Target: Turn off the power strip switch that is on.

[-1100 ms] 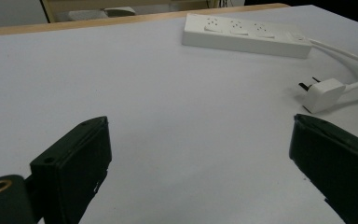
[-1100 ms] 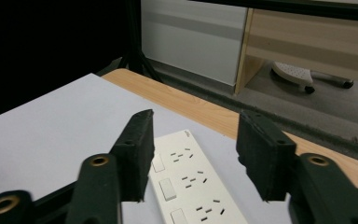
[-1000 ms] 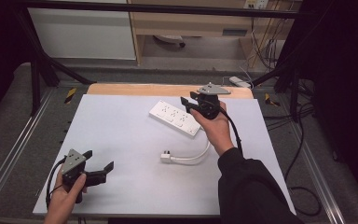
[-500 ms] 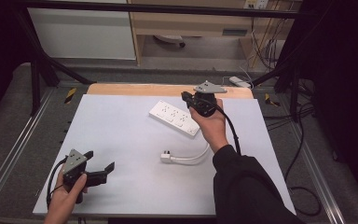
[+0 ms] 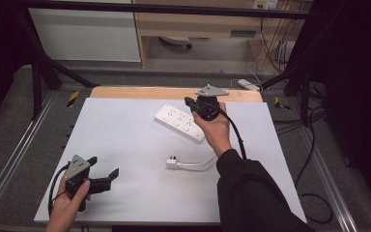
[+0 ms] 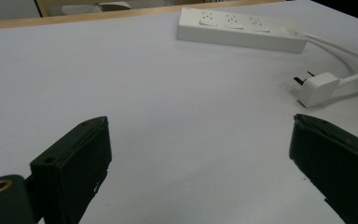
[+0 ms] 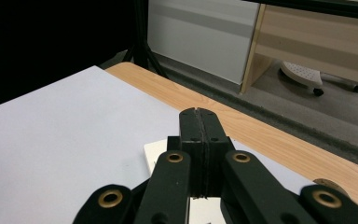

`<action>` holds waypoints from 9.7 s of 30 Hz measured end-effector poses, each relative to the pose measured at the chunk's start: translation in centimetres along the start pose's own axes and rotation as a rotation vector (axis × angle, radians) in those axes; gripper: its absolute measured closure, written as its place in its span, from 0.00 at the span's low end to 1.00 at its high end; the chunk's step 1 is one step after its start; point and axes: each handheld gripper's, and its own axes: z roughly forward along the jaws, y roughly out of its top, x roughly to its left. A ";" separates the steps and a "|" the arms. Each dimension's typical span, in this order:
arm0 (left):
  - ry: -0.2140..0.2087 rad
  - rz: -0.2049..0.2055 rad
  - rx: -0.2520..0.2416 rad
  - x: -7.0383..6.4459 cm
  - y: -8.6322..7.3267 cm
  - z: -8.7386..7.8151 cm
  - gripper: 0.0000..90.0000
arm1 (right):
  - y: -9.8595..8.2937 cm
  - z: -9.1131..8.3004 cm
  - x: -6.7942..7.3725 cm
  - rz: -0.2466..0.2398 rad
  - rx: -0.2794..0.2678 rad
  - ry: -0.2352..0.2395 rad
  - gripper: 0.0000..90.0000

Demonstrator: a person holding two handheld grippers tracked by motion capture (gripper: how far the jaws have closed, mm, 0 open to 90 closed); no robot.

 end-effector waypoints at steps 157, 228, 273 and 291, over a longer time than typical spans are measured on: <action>-0.036 0.038 0.064 0.1 -0.4 0.4 0.06 | -6.0 11.2 2.9 0.121 0.180 0.016 1.00; -0.045 0.039 0.062 -0.1 -0.4 0.3 0.06 | -6.0 13.4 3.8 0.161 0.179 -0.008 1.00; -0.048 0.043 0.070 -0.1 -0.5 0.4 0.06 | -5.3 11.7 3.7 0.103 0.177 -0.001 1.00; -0.042 0.039 0.074 -0.1 -0.6 0.4 0.06 | -5.0 6.2 3.0 0.087 0.138 0.030 0.89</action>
